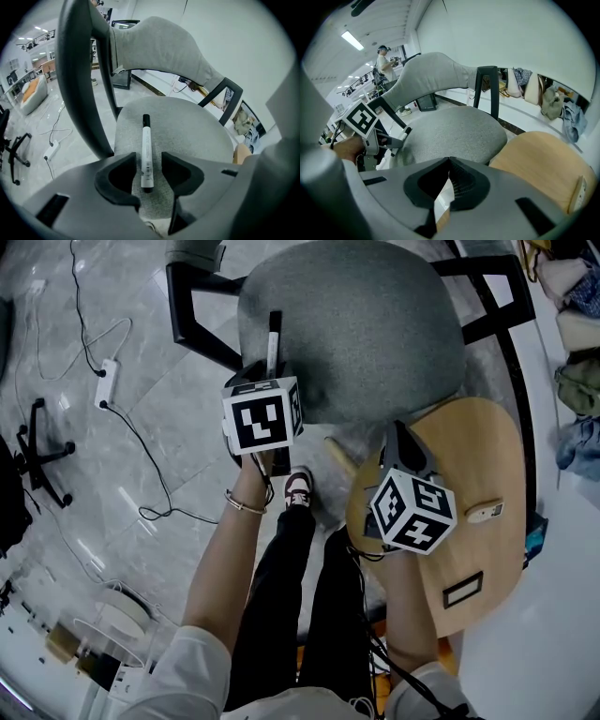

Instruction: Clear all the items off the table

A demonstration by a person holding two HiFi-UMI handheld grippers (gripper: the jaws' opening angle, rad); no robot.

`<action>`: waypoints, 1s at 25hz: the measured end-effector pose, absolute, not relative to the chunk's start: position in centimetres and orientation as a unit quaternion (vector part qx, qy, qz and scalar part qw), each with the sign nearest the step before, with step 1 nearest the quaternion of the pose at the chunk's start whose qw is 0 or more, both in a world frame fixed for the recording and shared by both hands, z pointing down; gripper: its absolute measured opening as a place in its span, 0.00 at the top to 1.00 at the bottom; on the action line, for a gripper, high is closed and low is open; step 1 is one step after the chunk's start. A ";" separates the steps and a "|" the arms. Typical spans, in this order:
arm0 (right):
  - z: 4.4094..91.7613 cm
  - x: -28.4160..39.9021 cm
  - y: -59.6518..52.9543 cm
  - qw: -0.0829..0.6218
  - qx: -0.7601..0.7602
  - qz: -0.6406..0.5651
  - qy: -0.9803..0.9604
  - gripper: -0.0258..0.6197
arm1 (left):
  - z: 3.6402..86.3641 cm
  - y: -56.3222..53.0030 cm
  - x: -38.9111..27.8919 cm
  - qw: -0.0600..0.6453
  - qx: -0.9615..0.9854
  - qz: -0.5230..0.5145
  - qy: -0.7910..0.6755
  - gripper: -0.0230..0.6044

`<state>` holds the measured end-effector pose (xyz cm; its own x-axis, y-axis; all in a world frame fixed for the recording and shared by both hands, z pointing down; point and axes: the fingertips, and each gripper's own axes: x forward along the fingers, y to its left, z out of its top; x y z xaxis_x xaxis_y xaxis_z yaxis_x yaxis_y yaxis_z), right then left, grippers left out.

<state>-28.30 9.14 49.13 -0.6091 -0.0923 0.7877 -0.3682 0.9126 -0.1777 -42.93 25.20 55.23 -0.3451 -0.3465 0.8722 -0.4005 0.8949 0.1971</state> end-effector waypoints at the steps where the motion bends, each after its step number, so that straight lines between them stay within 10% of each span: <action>1: 49.1 -28.2 9.1 0.422 0.131 0.163 -0.882 0.92 | 55.1 25.4 -42.9 0.524 0.226 0.026 -0.821 0.70; 25: 48.6 -24.3 8.7 0.423 0.133 0.166 -0.881 0.92 | 52.8 26.3 -42.0 0.487 0.220 0.068 -0.843 0.69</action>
<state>-24.31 8.73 48.57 -0.6068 -0.0946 0.7892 -0.3754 0.9093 -0.1796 -42.00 26.28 52.83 -0.4291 -0.3044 0.8504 -0.4366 0.8941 0.0998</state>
